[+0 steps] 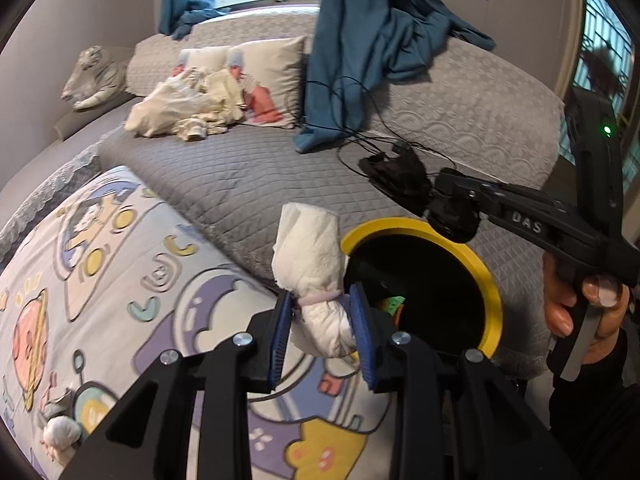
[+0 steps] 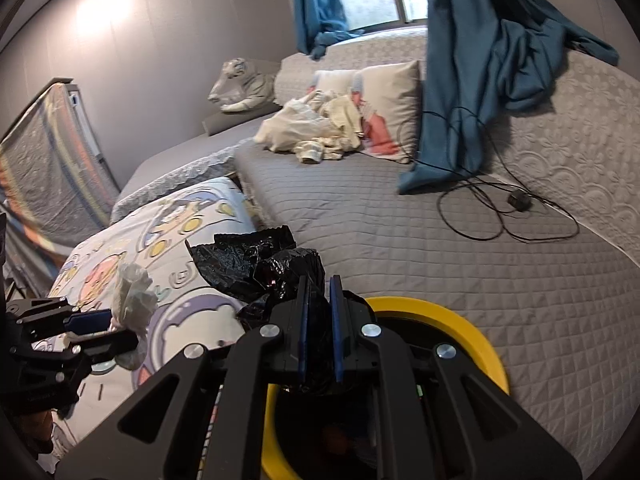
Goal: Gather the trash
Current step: 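Carry the white tissue and black bag in both tools over the yellow bin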
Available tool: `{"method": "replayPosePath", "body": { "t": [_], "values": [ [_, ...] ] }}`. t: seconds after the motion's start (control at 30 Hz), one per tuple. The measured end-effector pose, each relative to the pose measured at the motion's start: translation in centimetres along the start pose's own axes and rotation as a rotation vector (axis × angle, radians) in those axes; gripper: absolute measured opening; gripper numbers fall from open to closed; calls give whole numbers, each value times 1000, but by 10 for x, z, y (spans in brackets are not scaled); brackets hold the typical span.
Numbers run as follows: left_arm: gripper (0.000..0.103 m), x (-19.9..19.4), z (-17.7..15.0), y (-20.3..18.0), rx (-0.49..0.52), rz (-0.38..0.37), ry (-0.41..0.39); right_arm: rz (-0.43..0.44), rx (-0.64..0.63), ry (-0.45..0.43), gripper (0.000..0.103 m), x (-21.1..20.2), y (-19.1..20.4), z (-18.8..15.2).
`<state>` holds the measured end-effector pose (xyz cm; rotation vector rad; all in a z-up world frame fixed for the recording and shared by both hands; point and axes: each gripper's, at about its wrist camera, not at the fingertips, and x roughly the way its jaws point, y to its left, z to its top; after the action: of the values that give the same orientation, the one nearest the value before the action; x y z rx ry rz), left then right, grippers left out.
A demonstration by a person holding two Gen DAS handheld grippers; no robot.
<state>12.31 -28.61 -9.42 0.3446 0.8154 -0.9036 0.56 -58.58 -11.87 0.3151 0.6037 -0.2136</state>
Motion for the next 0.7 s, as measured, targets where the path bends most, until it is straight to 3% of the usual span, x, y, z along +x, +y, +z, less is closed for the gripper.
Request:
{"method": "replayPosePath", "body": {
  "t": [0.5,0.7],
  "values": [
    [28,38,7,-64,90,-96,48,-147,79,41,9,13,-50,-20],
    [28,48,8,-77,96,-104,69,-135,140,92,9,26,-65,-29]
  ]
}}
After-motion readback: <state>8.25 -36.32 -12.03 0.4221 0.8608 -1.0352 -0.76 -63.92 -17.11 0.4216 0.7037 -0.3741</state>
